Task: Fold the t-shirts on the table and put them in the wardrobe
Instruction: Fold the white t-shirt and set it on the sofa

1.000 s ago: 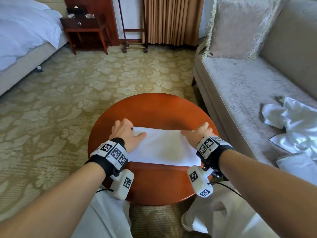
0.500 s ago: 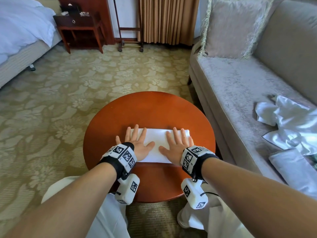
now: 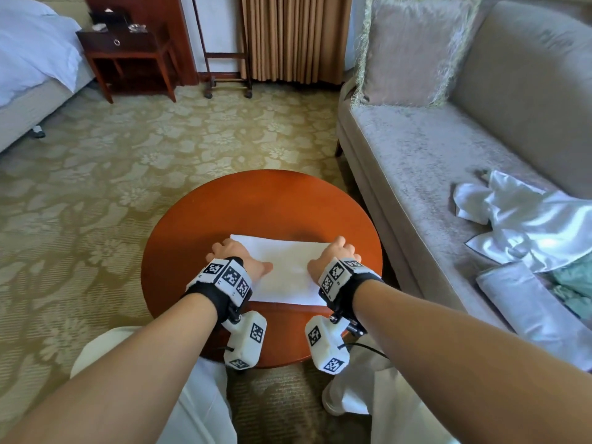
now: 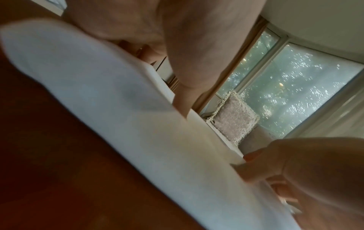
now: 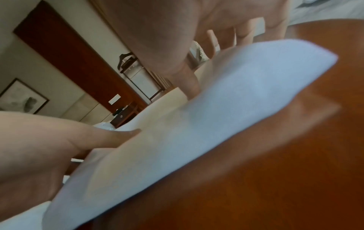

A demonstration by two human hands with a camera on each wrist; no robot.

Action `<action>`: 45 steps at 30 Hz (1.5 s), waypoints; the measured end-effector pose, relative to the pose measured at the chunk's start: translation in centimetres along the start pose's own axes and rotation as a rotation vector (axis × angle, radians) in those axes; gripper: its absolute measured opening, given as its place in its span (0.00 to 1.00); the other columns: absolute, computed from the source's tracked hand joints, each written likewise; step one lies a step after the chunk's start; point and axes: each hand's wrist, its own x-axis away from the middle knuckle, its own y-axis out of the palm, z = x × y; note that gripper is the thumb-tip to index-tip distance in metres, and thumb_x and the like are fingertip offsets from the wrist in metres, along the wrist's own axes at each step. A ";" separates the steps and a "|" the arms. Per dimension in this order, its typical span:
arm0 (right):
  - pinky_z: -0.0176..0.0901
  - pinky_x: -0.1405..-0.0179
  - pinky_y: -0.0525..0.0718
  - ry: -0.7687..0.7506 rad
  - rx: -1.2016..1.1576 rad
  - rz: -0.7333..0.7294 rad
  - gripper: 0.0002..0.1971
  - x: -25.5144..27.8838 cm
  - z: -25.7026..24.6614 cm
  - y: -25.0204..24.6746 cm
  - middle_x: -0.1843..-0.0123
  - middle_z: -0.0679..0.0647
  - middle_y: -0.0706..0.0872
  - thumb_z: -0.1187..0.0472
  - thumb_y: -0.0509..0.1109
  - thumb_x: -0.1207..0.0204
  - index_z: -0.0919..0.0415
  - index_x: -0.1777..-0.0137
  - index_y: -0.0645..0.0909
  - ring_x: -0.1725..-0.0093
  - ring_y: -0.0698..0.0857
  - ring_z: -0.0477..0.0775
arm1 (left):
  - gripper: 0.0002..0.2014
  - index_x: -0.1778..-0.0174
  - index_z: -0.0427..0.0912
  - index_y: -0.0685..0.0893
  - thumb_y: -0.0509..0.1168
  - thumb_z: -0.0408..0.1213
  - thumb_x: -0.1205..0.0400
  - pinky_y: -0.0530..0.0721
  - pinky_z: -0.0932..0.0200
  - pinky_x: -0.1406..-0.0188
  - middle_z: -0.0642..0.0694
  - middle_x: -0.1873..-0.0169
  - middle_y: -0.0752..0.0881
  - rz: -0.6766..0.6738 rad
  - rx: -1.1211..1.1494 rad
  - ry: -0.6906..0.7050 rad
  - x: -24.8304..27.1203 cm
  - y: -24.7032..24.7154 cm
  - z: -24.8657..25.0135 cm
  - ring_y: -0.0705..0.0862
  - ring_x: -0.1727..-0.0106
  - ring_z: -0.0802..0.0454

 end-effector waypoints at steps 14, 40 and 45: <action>0.41 0.60 0.73 -0.194 0.017 -0.253 0.13 2.3 7.8 -6.3 0.66 0.50 0.73 0.61 0.64 0.21 0.49 0.66 0.71 0.61 0.73 0.56 | 0.36 0.27 0.29 0.72 0.74 0.48 0.23 0.76 0.59 0.63 0.35 0.40 0.80 -0.235 -0.083 0.055 3.7 -0.7 4.2 0.80 0.41 0.42; 0.43 0.74 0.80 0.387 -0.958 0.189 0.14 0.6 36.7 -23.4 0.65 0.58 0.87 0.59 0.82 0.35 0.65 0.57 0.82 0.73 0.83 0.56 | 0.13 0.50 0.44 0.85 0.76 0.46 0.24 0.82 0.54 0.46 0.43 0.50 0.87 -0.403 0.696 0.678 15.7 7.9 32.8 0.86 0.49 0.44; 0.49 0.64 0.87 0.496 -0.958 0.303 0.17 -1.7 41.7 -22.7 0.59 0.59 0.90 0.58 0.87 0.41 0.57 0.60 0.82 0.64 0.89 0.60 | 0.15 0.44 0.41 0.85 0.77 0.39 0.25 0.78 0.70 0.61 0.52 0.56 0.86 -0.364 0.683 0.749 16.0 13.4 37.1 0.83 0.59 0.59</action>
